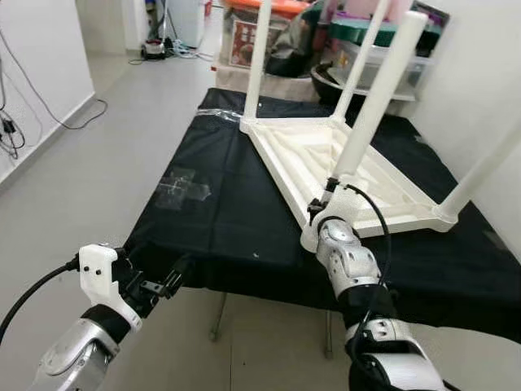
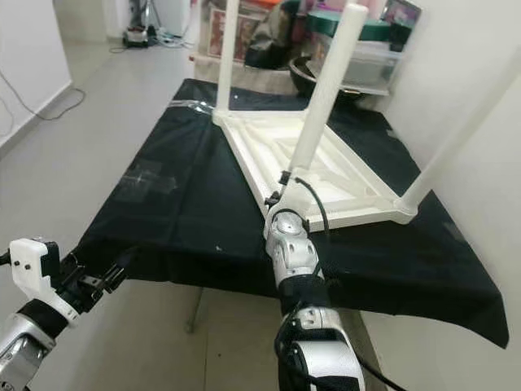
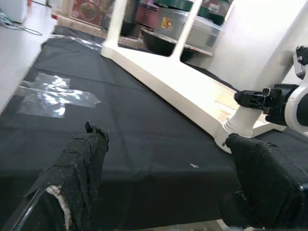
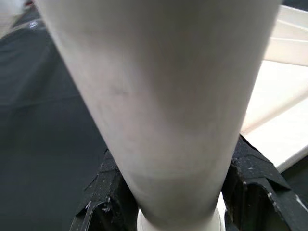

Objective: Building children table

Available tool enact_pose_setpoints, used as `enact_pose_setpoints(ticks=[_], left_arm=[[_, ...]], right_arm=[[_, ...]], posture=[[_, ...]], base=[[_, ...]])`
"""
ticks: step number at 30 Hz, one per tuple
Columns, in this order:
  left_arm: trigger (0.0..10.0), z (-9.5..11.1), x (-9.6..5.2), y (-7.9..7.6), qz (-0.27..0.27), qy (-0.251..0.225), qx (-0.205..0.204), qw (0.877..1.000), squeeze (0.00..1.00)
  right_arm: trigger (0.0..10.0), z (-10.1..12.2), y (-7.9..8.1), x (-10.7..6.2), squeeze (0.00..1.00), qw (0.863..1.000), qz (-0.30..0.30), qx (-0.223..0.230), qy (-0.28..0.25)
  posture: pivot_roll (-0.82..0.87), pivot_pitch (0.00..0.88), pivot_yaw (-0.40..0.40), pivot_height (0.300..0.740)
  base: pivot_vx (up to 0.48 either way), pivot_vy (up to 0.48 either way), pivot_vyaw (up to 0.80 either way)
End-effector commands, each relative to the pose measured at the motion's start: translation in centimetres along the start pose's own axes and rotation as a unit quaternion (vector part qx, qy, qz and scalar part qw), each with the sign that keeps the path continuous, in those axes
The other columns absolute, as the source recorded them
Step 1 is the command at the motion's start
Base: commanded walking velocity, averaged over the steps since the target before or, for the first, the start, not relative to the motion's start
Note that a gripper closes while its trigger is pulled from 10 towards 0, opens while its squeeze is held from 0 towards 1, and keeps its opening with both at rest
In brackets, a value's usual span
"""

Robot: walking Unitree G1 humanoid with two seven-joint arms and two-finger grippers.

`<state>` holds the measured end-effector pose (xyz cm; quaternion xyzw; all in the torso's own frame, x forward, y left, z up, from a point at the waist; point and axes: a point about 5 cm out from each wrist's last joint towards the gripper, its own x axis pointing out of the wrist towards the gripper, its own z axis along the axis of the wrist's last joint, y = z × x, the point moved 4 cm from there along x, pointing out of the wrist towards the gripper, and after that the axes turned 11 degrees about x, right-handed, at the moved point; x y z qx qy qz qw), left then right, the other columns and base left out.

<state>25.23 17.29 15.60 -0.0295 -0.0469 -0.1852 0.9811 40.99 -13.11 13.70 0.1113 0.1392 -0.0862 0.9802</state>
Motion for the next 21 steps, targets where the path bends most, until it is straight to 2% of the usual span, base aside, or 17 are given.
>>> enact_pose_setpoints(ticks=[1,2,4,5,7,8,9,10,11,12,14,15,17,18,19,20,21], left_arm=[[10.0,-0.2,0.2,-0.4,-0.013,0.004,-0.006,1.0,0.0],[10.0,-0.2,0.2,-0.3,-0.013,0.004,-0.006,1.0,0.0],[10.0,-0.2,0.2,-0.3,-0.013,0.004,-0.006,1.0,0.0],[10.0,-0.2,0.2,-0.3,-0.012,0.003,-0.005,1.0,0.0],[10.0,-0.2,0.2,-0.3,-0.012,0.003,-0.005,1.0,0.0],[10.0,-0.2,0.2,-0.3,-0.011,0.003,-0.005,1.0,0.0],[10.0,-0.2,0.2,-0.3,-0.011,0.003,-0.005,1.0,0.0],[10.0,-0.2,0.2,-0.3,-0.011,0.003,-0.005,1.0,0.0],[10.0,-0.2,0.2,-0.2,-0.011,0.003,-0.005,1.0,0.0],[10.0,-0.2,0.2,-0.2,-0.012,0.003,-0.005,1.0,0.0],[10.0,-0.2,0.2,-0.2,-0.012,0.003,-0.005,1.0,0.0],[10.0,-0.2,0.3,-0.2,-0.013,0.002,-0.005,1.0,0.0],[10.0,-0.2,0.4,-0.3,-0.019,0.003,-0.006,1.0,0.0],[10.0,-0.2,0.4,-0.3,-0.019,0.003,-0.006,1.0,0.0],[10.0,-0.2,0.5,-0.4,-0.022,0.004,-0.006,1.0,0.0],[10.0,-0.2,0.5,-0.4,-0.022,0.004,-0.006,1.0,0.0],[10.0,-0.2,0.5,-0.4,-0.022,0.004,-0.006,1.0,0.0]], right_arm=[[10.0,-0.3,1.2,-0.2,0.0,0.998,0.046,-0.052,-0.005],[10.0,0.7,2.0,-0.4,0.3,0.996,0.071,-0.047,-0.035],[10.0,0.7,2.0,-0.4,0.3,0.996,0.071,-0.047,-0.035],[10.0,2.7,1.7,0.1,1.0,0.992,0.064,-0.076,-0.073],[10.0,2.7,1.7,0.1,1.0,0.992,0.064,-0.076,-0.073],[10.0,3.4,1.3,0.5,0.0,0.992,0.052,-0.089,-0.079],[10.0,4.8,1.6,0.8,0.0,0.99,0.083,-0.072,-0.089],[10.0,4.8,1.6,0.8,0.0,0.99,0.083,-0.072,-0.089],[10.0,5.8,2.4,0.7,0.0,0.986,0.129,-0.054,-0.094],[10.0,6.4,3.6,0.4,0.0,0.973,0.202,-0.051,-0.101],[10.0,6.4,3.6,0.4,0.0,0.973,0.202,-0.051,-0.101],[10.0,6.7,4.4,0.0,0.0,0.961,0.25,-0.054,-0.103],[10.0,4.2,5.6,-0.8,0.0,0.923,0.368,-0.094,-0.055],[10.0,4.2,5.6,-0.8,0.0,0.923,0.368,-0.094,-0.055],[10.0,1.8,6.4,-1.5,0.0,0.891,0.439,-0.112,-0.011],[10.0,1.8,6.4,-1.5,0.0,0.891,0.439,-0.112,-0.011],[10.0,1.0,6.8,-1.8,0.0,0.883,0.455,-0.118,0.0]], posture=[[0.16,0.0,-0.168,0.74],[0.16,0.0,-0.17,0.74],[0.16,0.0,-0.17,0.74],[0.16,0.0,-0.171,0.74],[0.16,0.0,-0.171,0.74],[0.17,0.0,-0.174,0.74],[0.16,0.0,-0.17,0.74],[0.16,0.0,-0.17,0.74],[0.16,0.0,-0.168,0.74],[0.16,0.0,-0.168,0.74],[0.16,0.0,-0.168,0.74],[0.16,0.0,-0.168,0.74],[0.17,0.0,-0.165,0.74],[0.17,0.0,-0.165,0.74],[0.17,0.0,-0.164,0.74],[0.17,0.0,-0.164,0.74],[0.17,0.0,-0.164,0.74]], base=[[0.0,0.0,0.0],[0.0,0.0,0.0],[0.0,0.0,0.0],[0.0,0.0,0.0],[0.0,0.0,0.0],[0.0,0.0,0.0],[0.0,0.0,0.0],[0.0,0.0,0.0],[0.0,0.0,0.0],[0.0,0.0,0.0],[0.0,0.0,0.0],[0.0,0.0,0.0],[0.0,0.0,0.0],[0.0,0.0,0.0],[0.0,0.0,0.0],[0.0,0.0,0.0],[0.0,0.0,0.0]])
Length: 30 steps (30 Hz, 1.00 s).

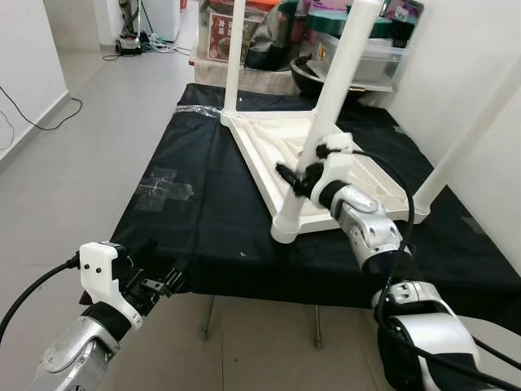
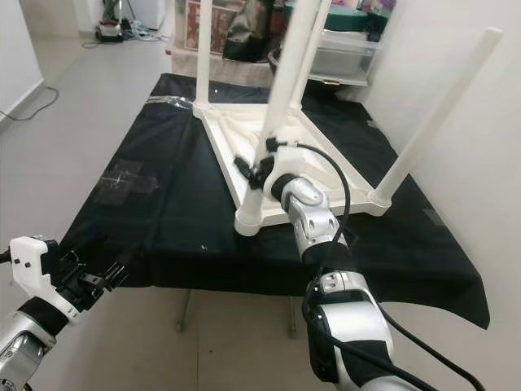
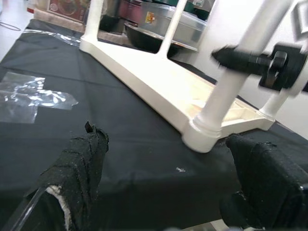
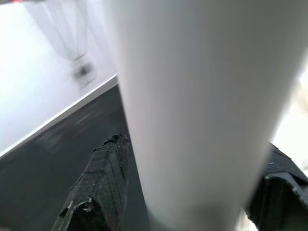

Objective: Building children table

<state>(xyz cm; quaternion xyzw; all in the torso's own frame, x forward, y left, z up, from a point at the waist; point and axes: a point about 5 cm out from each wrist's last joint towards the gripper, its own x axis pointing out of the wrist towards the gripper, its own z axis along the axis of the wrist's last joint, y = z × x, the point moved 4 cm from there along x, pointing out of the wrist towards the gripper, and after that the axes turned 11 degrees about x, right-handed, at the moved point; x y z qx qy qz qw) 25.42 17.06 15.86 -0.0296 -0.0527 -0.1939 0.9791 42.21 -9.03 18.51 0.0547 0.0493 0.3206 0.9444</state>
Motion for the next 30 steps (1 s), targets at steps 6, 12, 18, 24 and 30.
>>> enact_pose_setpoints(ticks=[6,12,18,24,30], left_arm=[[10.0,-0.5,0.1,-0.3,-0.012,0.011,-0.006,1.0,0.0],[10.0,-0.4,-0.1,-0.3,-0.009,0.011,-0.006,1.0,0.0],[10.0,-0.3,-0.2,-0.5,-0.011,0.008,-0.009,1.0,0.0],[10.0,-0.2,-0.3,-0.7,-0.014,0.007,-0.012,1.0,0.0],[10.0,-0.3,-0.2,-0.7,-0.016,0.006,-0.012,1.0,0.0]], right_arm=[[0.0,-3.1,3.2,2.0,0.0,0.999,0.037,0.008,0.035],[0.0,-1.9,-0.5,2.1,0.0,0.989,-0.145,0.038,0.014],[0.0,-6.1,-8.4,-5.2,0.0,0.853,-0.511,0.095,0.053],[10.0,-6.0,-5.2,-4.3,0.0,0.889,-0.454,0.014,0.056],[10.0,-3.9,-3.5,-2.7,1.0,0.925,-0.38,0.022,0.01]], posture=[[0.2,0.0,-0.18,0.74],[0.19,0.0,-0.18,0.74],[0.18,0.0,-0.178,0.74],[0.17,0.0,-0.172,0.74],[0.16,0.0,-0.174,0.74]], base=[[0.0,0.0,0.0],[0.0,0.0,0.0],[0.0,0.0,0.0],[0.0,0.0,0.0],[0.0,0.0,0.0]])
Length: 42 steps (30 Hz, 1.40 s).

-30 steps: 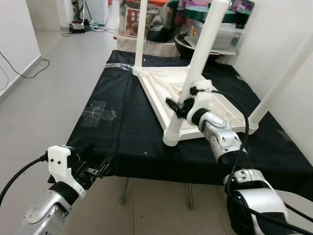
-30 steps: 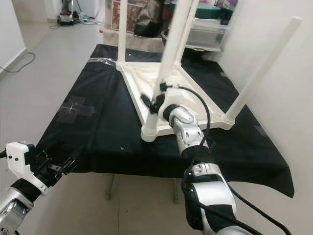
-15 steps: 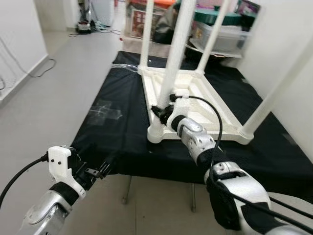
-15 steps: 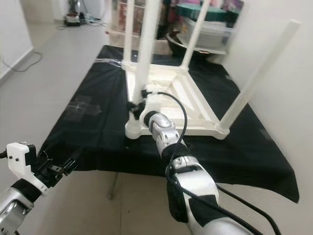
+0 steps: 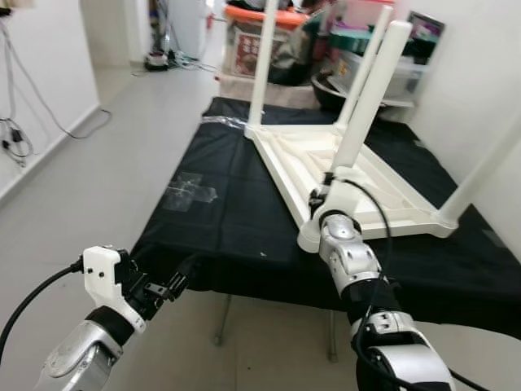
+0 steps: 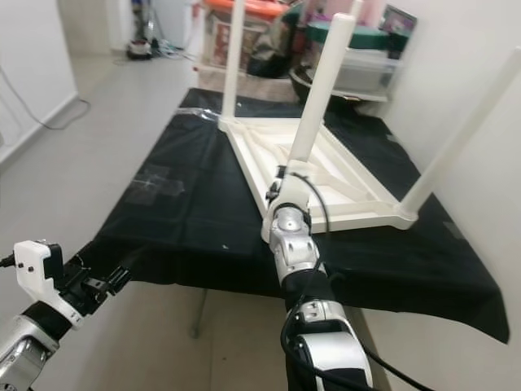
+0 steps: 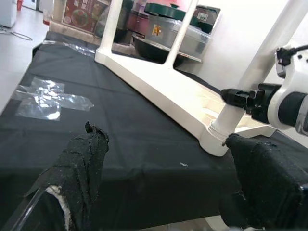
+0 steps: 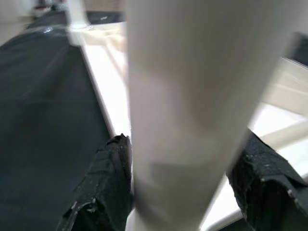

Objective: Building children table

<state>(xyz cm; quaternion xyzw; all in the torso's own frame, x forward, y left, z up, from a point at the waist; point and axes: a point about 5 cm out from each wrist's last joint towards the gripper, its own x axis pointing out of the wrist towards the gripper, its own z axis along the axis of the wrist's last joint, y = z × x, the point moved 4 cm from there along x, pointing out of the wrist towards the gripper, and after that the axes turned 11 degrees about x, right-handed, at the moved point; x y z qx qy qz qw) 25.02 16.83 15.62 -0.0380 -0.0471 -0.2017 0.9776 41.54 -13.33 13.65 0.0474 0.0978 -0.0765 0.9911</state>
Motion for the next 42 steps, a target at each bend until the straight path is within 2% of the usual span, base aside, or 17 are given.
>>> enact_pose_setpoints(ticks=[1,3,4,14,15,18,19,20,23,24,27,32,36,37,40,41,42], left_arm=[[10.0,0.0,0.1,-0.3,-0.009,0.002,-0.002,1.0,0.0],[10.0,-0.1,0.2,-0.3,-0.009,0.001,-0.002,1.0,0.0],[10.0,-0.1,0.2,-0.3,-0.009,0.0,-0.003,1.0,0.0],[10.0,-0.1,0.4,-0.4,-0.015,-0.003,-0.006,1.0,0.0],[10.0,-0.1,0.4,-0.4,-0.016,-0.003,-0.006,1.0,0.0],[10.0,-0.1,0.4,-0.4,-0.018,-0.003,-0.007,1.0,0.0],[10.0,-0.1,0.4,-0.4,-0.018,-0.003,-0.007,1.0,0.0],[10.0,-0.1,0.3,-0.5,-0.018,-0.003,-0.007,1.0,0.0],[10.0,-0.1,0.3,-0.5,-0.018,-0.003,-0.007,1.0,0.0],[10.0,-0.1,0.1,-0.5,-0.015,-0.003,-0.006,1.0,0.0],[10.0,0.0,0.0,-0.5,-0.014,-0.003,-0.006,1.0,0.0],[10.0,0.1,-0.1,-0.6,-0.015,-0.003,-0.007,1.0,0.0],[10.0,0.1,-0.2,-0.6,-0.016,-0.003,-0.008,1.0,0.0],[10.0,0.1,-0.2,-0.5,-0.016,-0.003,-0.008,1.0,0.0],[10.0,0.1,-0.2,-0.5,-0.017,-0.003,-0.008,1.0,0.0],[10.0,0.1,-0.2,-0.5,-0.017,-0.003,-0.008,1.0,0.0],[10.0,0.1,-0.2,-0.5,-0.018,-0.003,-0.008,1.0,0.0]], right_arm=[[10.0,0.6,0.2,0.0,1.0,1.0,0.014,0.002,-0.014],[10.0,2.7,1.8,-0.1,1.0,0.995,0.082,0.023,-0.049],[10.0,4.9,4.0,-0.4,0.0,0.979,0.183,0.028,-0.081],[10.0,8.3,6.4,-1.1,0.0,0.916,0.387,-0.03,-0.107],[4.7,7.5,6.9,-1.4,0.0,0.901,0.422,-0.042,-0.086],[3.8,5.1,8.2,-2.6,0.0,0.862,0.502,-0.068,-0.036],[3.8,5.1,8.2,-2.6,0.0,0.862,0.502,-0.068,-0.036],[0.0,4.6,8.9,-2.4,0.0,0.872,0.486,-0.054,-0.035],[0.0,4.7,8.8,-1.8,0.0,0.89,0.451,-0.049,-0.042],[0.0,4.7,6.8,0.5,0.0,0.951,0.303,-0.044,-0.045],[0.0,3.9,2.7,2.3,0.0,0.992,0.124,-0.013,-0.018],[0.0,1.0,-4.0,1.6,0.0,0.991,-0.131,-0.005,-0.007],[0.0,0.1,-2.7,0.4,0.0,0.994,-0.105,-0.022,-0.005],[10.0,0.1,-1.0,-0.2,0.0,0.998,-0.056,-0.041,0.002],[10.0,0.7,0.5,-0.9,0.0,0.998,-0.011,-0.055,-0.005],[10.0,1.5,1.6,-1.4,0.07,0.999,0.027,-0.035,-0.02],[10.0,3.0,2.1,-1.4,1.0,0.998,0.046,-0.018,-0.049]], posture=[[0.16,0.0,-0.174,0.74],[0.16,0.0,-0.177,0.74],[0.16,0.0,-0.176,0.74],[0.18,0.0,-0.184,0.74],[0.18,0.0,-0.183,0.74],[0.19,0.0,-0.189,0.74],[0.19,0.0,-0.189,0.74],[0.2,0.0,-0.196,0.74],[0.2,0.0,-0.199,0.74],[0.2,0.0,-0.196,0.74],[0.2,0.0,-0.193,0.74],[0.19,0.0,-0.188,0.74],[0.17,0.0,-0.177,0.74],[0.18,0.0,-0.177,0.74],[0.17,0.0,-0.175,0.74],[0.17,0.0,-0.173,0.74],[0.16,0.0,-0.172,0.74]], base=[[0.0,0.0,0.0],[0.0,0.0,0.0],[0.0,0.0,0.0],[0.0,0.0,0.0],[0.0,0.0,0.0],[0.0,0.0,0.0],[0.0,0.0,0.0],[0.0,0.0,0.0],[0.0,0.0,0.0],[0.0,0.0,0.0],[0.0,0.0,0.0],[0.0,0.0,0.0],[0.0,0.0,0.0],[0.0,0.0,0.0],[0.0,0.0,0.0],[0.0,0.0,0.0],[0.0,0.0,0.0]])
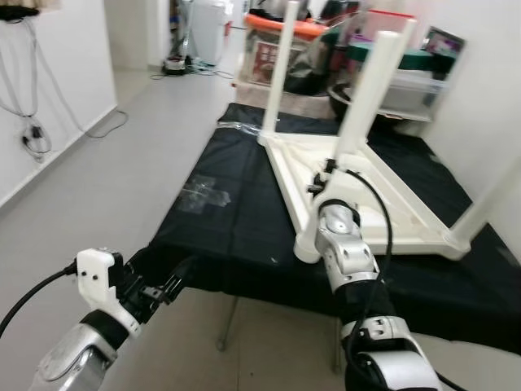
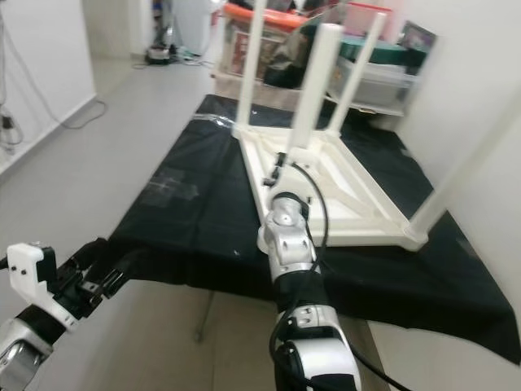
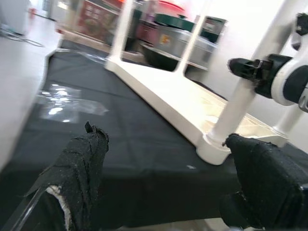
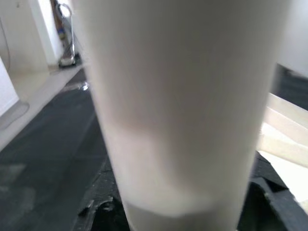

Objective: Building children table

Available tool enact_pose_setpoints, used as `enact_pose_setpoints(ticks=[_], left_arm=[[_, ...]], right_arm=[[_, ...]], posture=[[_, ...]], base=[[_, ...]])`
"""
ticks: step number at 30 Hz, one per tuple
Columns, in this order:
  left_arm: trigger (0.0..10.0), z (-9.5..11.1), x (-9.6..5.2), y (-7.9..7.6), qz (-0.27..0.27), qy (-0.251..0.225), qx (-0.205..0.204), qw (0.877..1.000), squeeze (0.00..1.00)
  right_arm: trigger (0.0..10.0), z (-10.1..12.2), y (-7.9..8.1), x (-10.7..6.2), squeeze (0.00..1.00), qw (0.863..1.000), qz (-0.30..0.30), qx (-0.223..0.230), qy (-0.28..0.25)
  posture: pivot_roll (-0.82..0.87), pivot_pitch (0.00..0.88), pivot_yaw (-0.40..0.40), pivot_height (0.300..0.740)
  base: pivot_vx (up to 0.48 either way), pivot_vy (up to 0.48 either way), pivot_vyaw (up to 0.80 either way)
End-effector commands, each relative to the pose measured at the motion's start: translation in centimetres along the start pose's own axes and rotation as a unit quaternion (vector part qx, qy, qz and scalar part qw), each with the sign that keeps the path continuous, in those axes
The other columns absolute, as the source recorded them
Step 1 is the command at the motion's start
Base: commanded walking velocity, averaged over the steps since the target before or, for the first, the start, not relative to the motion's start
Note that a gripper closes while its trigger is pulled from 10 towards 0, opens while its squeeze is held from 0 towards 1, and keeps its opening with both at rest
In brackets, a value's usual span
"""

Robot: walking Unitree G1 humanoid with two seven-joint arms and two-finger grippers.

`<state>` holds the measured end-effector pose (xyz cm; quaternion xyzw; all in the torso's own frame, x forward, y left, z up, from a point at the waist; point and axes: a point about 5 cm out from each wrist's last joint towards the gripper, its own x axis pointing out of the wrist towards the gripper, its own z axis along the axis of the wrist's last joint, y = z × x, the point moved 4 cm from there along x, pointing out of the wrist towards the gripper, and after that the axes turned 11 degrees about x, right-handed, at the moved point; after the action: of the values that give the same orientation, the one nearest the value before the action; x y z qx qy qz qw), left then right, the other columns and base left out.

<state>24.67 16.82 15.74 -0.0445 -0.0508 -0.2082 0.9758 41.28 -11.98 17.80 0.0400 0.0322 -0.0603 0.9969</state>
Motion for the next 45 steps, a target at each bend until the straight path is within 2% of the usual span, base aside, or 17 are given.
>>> enact_pose_setpoints(ticks=[1,5,6,11,12,19,20,21,22,24,27,32,40,41,42,44,45], left_arm=[[10.0,0.0,0.2,-0.3,-0.011,0.002,-0.002,1.0,0.0],[10.0,0.0,0.2,-0.3,-0.011,0.002,-0.003,1.0,0.0],[10.0,0.0,0.2,-0.3,-0.011,0.001,-0.003,1.0,0.0],[10.0,0.0,0.3,-0.2,-0.01,0.001,-0.003,1.0,0.0],[10.0,0.0,0.3,-0.2,-0.012,0.0,-0.003,1.0,0.0],[10.0,0.0,0.4,-0.2,-0.013,0.001,-0.002,1.0,0.0],[10.0,0.0,0.4,-0.2,-0.013,0.002,-0.002,1.0,0.0],[10.0,0.0,0.4,-0.2,-0.014,0.002,-0.001,1.0,0.0],[10.0,-0.1,0.3,-0.2,-0.013,0.003,-0.001,1.0,0.0],[10.0,-0.1,0.3,-0.2,-0.013,0.003,-0.001,1.0,0.0],[10.0,0.0,0.1,-0.2,-0.01,0.003,0.0,1.0,0.0],[10.0,0.0,0.1,-0.2,-0.009,0.003,0.0,1.0,0.0],[10.0,0.0,0.0,-0.3,-0.009,0.003,0.0,1.0,0.0],[10.0,0.0,-0.1,-0.2,-0.009,0.003,0.0,1.0,0.0],[10.0,0.0,-0.1,-0.2,-0.009,0.003,0.0,1.0,0.0],[10.0,0.0,-0.1,-0.2,-0.01,0.003,0.001,1.0,0.0],[10.0,-0.1,0.0,-0.2,-0.01,0.004,0.001,1.0,0.0]], right_arm=[[10.0,-0.8,0.5,-0.2,1.0,0.999,0.028,-0.011,0.017],[10.0,1.5,0.9,1.0,1.0,0.999,0.037,0.005,-0.017],[10.0,2.5,1.3,1.7,0.0,0.998,0.052,0.009,-0.026],[10.0,4.5,3.4,1.9,0.0,0.977,0.203,0.05,-0.032],[10.0,4.0,6.0,-0.3,0.0,0.918,0.394,0.037,-0.026],[10.0,-2.3,8.0,-3.9,0.0,0.822,0.564,-0.027,0.075],[2.6,-3.3,8.5,-4.0,0.0,0.824,0.559,-0.039,0.084],[2.6,-3.8,8.8,-3.9,0.0,0.828,0.552,-0.045,0.087],[0.0,-4.0,8.9,-3.0,0.0,0.856,0.507,-0.054,0.083],[0.0,-4.0,8.9,-3.0,0.0,0.856,0.507,-0.054,0.083],[0.0,-2.8,4.7,1.8,0.0,0.975,0.207,0.029,0.074],[0.0,-4.0,-1.7,2.6,0.0,0.994,-0.03,0.065,0.088],[0.0,-5.3,-4.2,0.7,0.0,0.99,-0.106,0.008,0.088],[6.7,-5.6,-3.6,0.0,0.0,0.991,-0.088,-0.018,0.096],[10.0,-5.7,-2.9,-0.3,0.0,0.993,-0.066,-0.034,0.095],[10.0,-5.3,-1.8,-0.3,0.0,0.996,-0.026,-0.01,0.083],[10.0,-4.2,-0.2,0.1,1.0,0.997,0.039,0.033,0.056]], posture=[[0.16,0.0,-0.172,0.74],[0.17,0.0,-0.176,0.74],[0.17,0.0,-0.177,0.74],[0.17,0.0,-0.177,0.74],[0.18,0.0,-0.178,0.74],[0.19,0.0,-0.178,0.74],[0.19,0.0,-0.178,0.74],[0.19,0.0,-0.178,0.74],[0.2,0.0,-0.186,0.74],[0.2,0.0,-0.186,0.74],[0.2,0.0,-0.184,0.74],[0.2,0.0,-0.183,0.74],[0.18,0.0,-0.173,0.74],[0.17,0.0,-0.17,0.74],[0.17,0.0,-0.17,0.74],[0.17,0.0,-0.17,0.74],[0.17,0.0,-0.168,0.74]], base=[[0.0,0.0,0.0],[0.0,0.0,0.0],[0.0,0.0,0.0],[0.0,0.0,0.0],[0.0,0.0,0.0],[0.0,0.0,0.0],[0.0,0.0,0.0],[0.0,0.0,0.0],[0.0,0.0,0.0],[0.0,0.0,0.0],[0.0,0.0,0.0],[0.0,0.0,0.0],[0.0,0.0,0.0],[0.0,0.0,0.0],[0.0,0.0,0.0],[0.0,0.0,0.0],[0.0,0.0,0.0]])
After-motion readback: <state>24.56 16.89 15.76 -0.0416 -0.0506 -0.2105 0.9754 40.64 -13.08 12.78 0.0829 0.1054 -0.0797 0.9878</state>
